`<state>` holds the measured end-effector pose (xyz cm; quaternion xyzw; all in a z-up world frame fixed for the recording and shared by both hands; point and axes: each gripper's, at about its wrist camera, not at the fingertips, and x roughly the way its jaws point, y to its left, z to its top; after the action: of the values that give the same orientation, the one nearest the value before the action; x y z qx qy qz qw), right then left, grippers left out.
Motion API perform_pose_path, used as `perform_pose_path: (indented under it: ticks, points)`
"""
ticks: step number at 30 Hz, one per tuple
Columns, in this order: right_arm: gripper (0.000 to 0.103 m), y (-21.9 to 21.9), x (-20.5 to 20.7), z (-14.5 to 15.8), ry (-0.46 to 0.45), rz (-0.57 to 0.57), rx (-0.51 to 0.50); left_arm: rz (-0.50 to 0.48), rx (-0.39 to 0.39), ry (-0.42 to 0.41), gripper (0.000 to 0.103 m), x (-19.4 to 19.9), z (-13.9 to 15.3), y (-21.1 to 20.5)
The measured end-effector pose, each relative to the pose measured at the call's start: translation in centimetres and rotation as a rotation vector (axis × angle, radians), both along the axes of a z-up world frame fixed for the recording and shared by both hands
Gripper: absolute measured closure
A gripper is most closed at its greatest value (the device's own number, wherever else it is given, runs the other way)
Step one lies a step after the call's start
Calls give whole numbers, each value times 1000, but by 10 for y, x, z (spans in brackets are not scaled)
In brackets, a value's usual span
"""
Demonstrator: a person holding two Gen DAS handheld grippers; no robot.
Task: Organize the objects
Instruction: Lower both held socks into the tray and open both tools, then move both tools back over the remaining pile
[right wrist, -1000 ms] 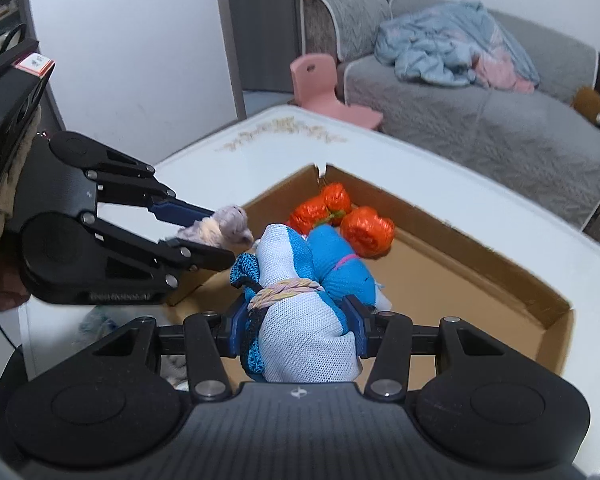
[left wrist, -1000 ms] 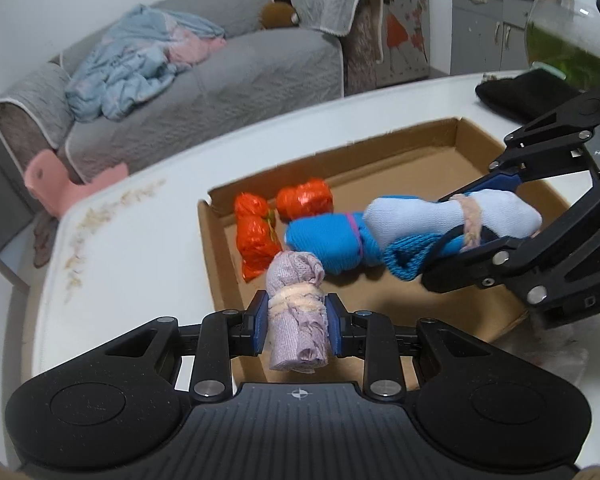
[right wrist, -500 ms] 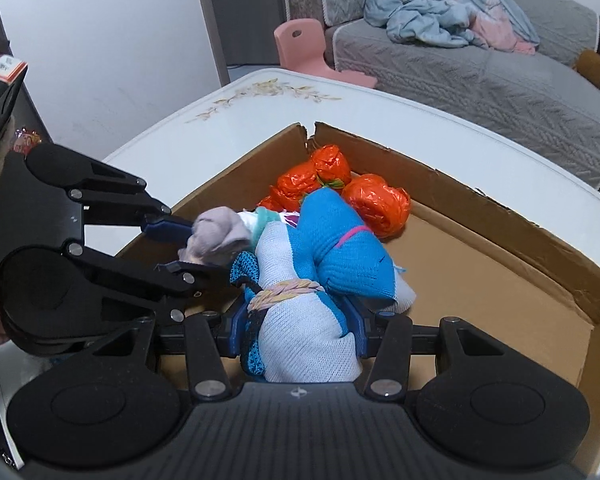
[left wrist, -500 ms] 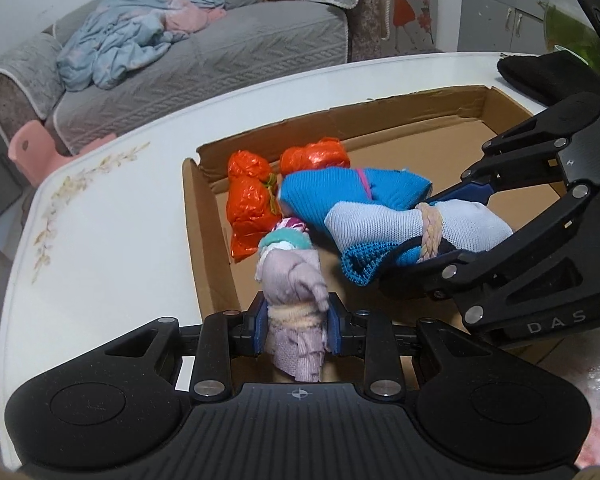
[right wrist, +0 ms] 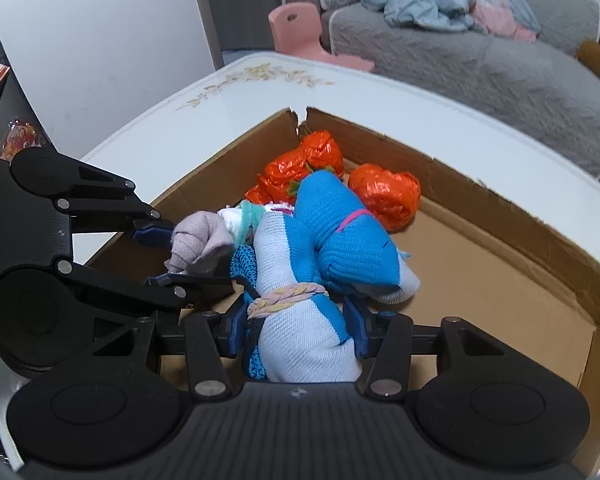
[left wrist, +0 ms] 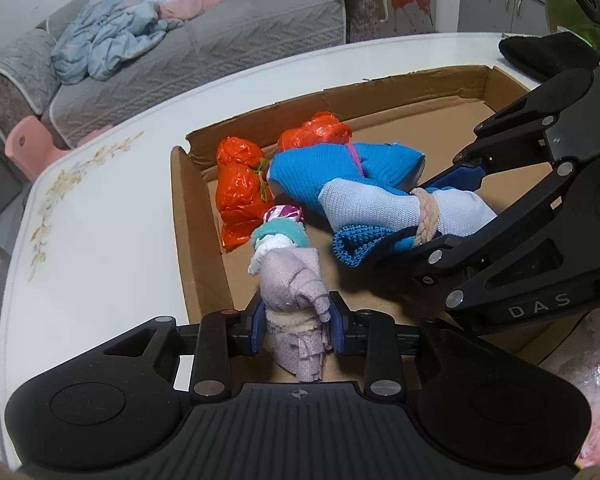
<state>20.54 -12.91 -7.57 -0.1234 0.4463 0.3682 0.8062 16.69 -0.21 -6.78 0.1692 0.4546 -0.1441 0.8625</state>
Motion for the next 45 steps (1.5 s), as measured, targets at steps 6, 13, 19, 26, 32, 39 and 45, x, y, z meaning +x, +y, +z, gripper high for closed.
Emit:
perform_pose_path:
  ticks: [6, 13, 19, 26, 32, 39, 45]
  points:
    - [54, -3, 1, 3, -4, -2, -29, -20, -5, 39, 26, 1, 3, -4]
    - [53, 0, -1, 7, -8, 13, -35, -21, 18, 43, 19, -3, 3, -15]
    - [51, 1, -1, 9, -12, 12, -38, -20, 16, 35, 19, -4, 6, -13]
    - [46, -1, -3, 16, -31, 4, -46, -14, 9, 29, 18, -6, 11, -11]
    - [42, -3, -7, 21, -35, 1, -57, -6, 17, 22, 18, -11, 17, -8]
    - [34, -7, -15, 28, -45, -4, -51, 1, 1, -1, 17, -23, 31, -2]
    - [31, -15, -28, 40, -65, -4, -32, 6, -17, -34, 16, -40, 47, 6]
